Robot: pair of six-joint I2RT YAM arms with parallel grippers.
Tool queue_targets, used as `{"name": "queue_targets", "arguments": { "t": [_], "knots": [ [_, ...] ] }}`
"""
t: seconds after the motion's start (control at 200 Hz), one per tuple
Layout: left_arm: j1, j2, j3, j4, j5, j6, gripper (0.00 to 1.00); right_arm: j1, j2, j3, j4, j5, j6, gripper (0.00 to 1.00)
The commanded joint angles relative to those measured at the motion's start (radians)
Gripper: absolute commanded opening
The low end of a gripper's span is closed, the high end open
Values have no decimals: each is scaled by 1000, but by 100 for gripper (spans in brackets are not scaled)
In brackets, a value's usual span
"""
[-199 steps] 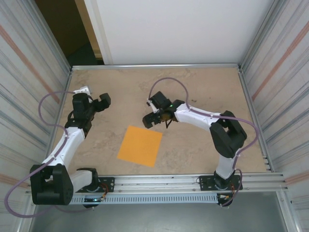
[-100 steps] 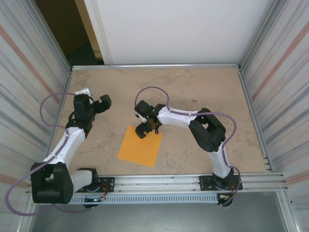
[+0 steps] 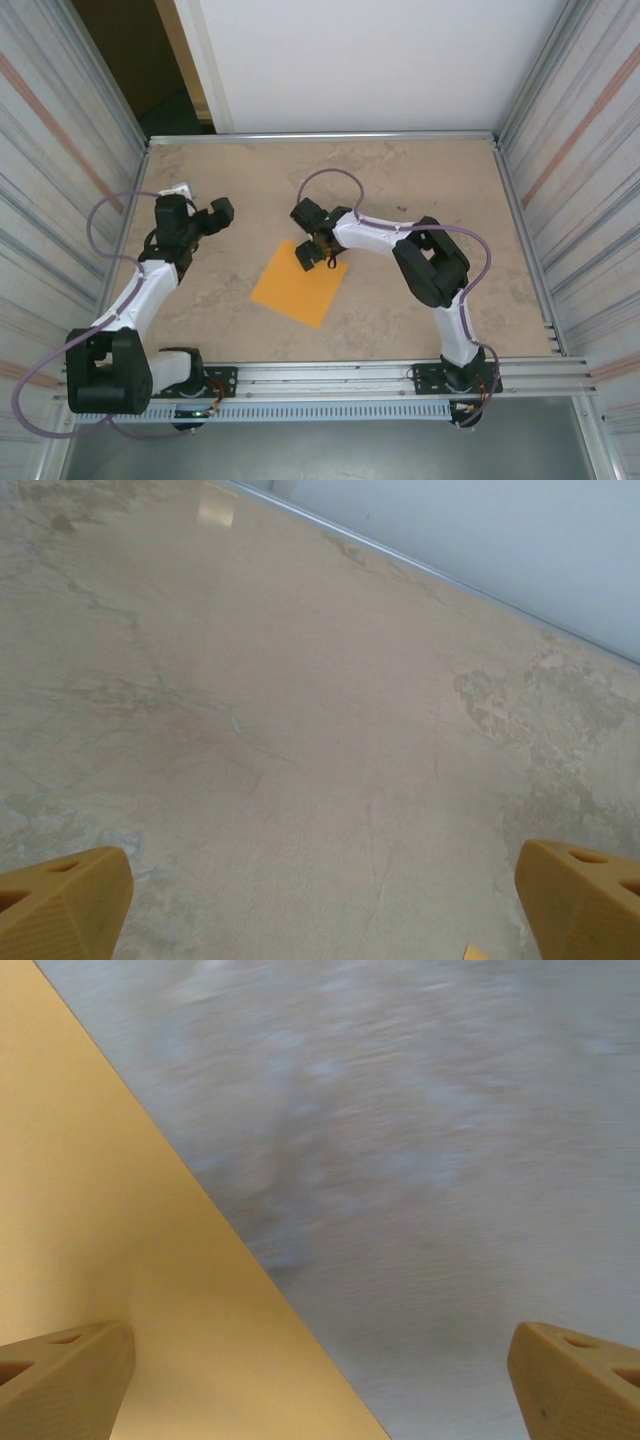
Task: Fold a paper plane with a square sheet of paper (pick it up from the middle)
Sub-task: Move the square sheet of paper to the center of the table.
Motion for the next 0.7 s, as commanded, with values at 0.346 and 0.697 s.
{"name": "queue_targets", "arguments": {
  "t": [0.346, 0.697],
  "knots": [
    [-46, 205, 151, -44, 184, -112, 89, -327, -56, -14, -121, 77, 292, 91],
    [-331, 483, 297, -23, 323, -389, 78, -443, -128, -84, 64, -422, 254, 76]
  ]
}}
